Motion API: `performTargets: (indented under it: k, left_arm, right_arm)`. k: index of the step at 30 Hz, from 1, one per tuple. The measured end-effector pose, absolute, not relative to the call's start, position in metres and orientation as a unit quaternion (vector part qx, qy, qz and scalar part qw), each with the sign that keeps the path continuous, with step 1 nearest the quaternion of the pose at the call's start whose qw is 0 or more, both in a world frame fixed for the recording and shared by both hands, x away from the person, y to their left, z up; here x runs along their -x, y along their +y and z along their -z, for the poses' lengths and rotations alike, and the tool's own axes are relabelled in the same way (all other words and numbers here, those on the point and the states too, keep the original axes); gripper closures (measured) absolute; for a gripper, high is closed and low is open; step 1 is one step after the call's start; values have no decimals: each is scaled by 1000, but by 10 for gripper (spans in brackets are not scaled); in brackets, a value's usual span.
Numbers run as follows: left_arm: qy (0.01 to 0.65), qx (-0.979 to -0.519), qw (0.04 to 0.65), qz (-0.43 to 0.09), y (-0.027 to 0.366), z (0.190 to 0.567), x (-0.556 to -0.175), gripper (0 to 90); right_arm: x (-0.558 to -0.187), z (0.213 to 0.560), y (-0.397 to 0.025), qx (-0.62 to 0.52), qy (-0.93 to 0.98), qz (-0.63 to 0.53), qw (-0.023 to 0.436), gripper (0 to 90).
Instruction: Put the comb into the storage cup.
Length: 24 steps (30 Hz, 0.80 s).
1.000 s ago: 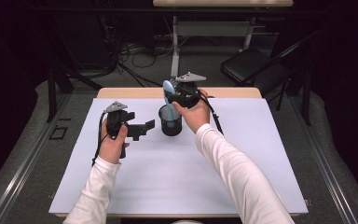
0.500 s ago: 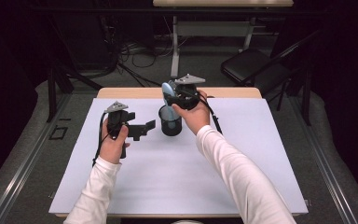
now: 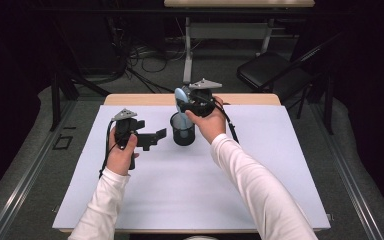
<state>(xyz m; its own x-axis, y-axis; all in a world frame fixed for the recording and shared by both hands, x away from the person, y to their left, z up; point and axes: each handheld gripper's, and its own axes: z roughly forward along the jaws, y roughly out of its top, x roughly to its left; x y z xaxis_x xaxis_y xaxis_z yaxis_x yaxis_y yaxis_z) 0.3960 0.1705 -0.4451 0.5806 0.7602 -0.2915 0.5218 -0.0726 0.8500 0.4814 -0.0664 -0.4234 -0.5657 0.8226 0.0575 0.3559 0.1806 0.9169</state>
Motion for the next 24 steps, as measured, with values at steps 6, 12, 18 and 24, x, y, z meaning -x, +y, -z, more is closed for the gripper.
performTargets:
  k: [6, 12, 18, 24]
  left_arm:
    - [443, -724, 517, -115, 170, 445, -396, 6]
    - [444, -723, 516, -114, 170, 445, -396, 6]
    - [444, -723, 517, -114, 171, 445, -396, 6]
    - [444, -724, 516, -114, 170, 446, -396, 6]
  right_arm:
    - [-482, 423, -67, -401, 733, -497, 235, 468]
    - [-483, 423, -68, -404, 729, -504, 226, 419]
    - [-484, 424, -67, -404, 727, -503, 236, 320]
    - [-485, 424, -68, -405, 724, -504, 241, 259]
